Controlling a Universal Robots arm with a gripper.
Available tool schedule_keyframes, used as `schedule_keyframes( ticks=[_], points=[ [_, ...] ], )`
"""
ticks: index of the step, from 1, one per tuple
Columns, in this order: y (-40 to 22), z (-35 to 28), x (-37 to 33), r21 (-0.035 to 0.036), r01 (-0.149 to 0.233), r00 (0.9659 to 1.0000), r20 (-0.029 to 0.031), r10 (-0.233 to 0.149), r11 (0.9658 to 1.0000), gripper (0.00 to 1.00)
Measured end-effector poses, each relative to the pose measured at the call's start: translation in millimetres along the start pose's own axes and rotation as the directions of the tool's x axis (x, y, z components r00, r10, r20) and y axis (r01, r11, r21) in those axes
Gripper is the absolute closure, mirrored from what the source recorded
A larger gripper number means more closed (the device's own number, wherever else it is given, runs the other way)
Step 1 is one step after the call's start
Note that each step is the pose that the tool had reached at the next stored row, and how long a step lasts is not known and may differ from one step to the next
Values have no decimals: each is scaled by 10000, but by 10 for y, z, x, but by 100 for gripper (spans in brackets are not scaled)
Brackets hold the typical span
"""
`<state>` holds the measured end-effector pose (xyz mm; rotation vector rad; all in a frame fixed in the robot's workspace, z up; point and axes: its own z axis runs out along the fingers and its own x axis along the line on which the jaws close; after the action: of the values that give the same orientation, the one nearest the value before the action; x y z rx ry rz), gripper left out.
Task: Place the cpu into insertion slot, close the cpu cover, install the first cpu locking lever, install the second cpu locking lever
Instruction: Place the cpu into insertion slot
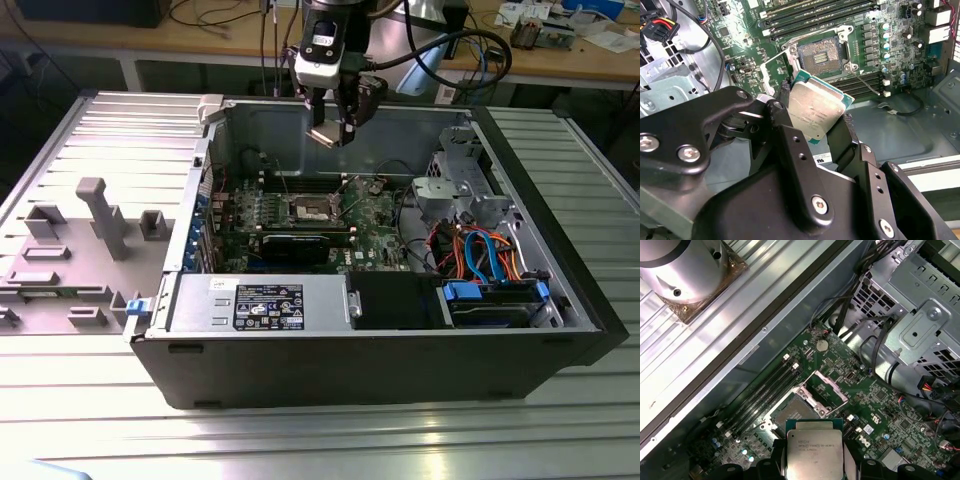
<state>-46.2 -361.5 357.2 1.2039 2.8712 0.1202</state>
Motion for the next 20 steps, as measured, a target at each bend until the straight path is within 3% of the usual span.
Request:
schedule_keyframes(
  ticks=[5,6,7,9,12,15,18,20],
  points=[
    [0,0,0,-1,-12,10000,1,12,10000,45],
    [0,6,0,-4,-314,9995,25,314,9995,45],
    [-1,14,0,-4,-620,9981,50,620,9981,45],
    [-2,24,0,1,-835,9965,60,834,9965,45],
    [-7,79,0,33,-1418,9899,82,1418,9899,45],
    [-9,116,-1,98,-1701,9854,104,1700,9854,45],
    [-11,130,0,172,-1933,9810,213,1929,9810,45],
    [-11,134,0,247,-2059,9782,345,2050,9783,45]
  ],
)
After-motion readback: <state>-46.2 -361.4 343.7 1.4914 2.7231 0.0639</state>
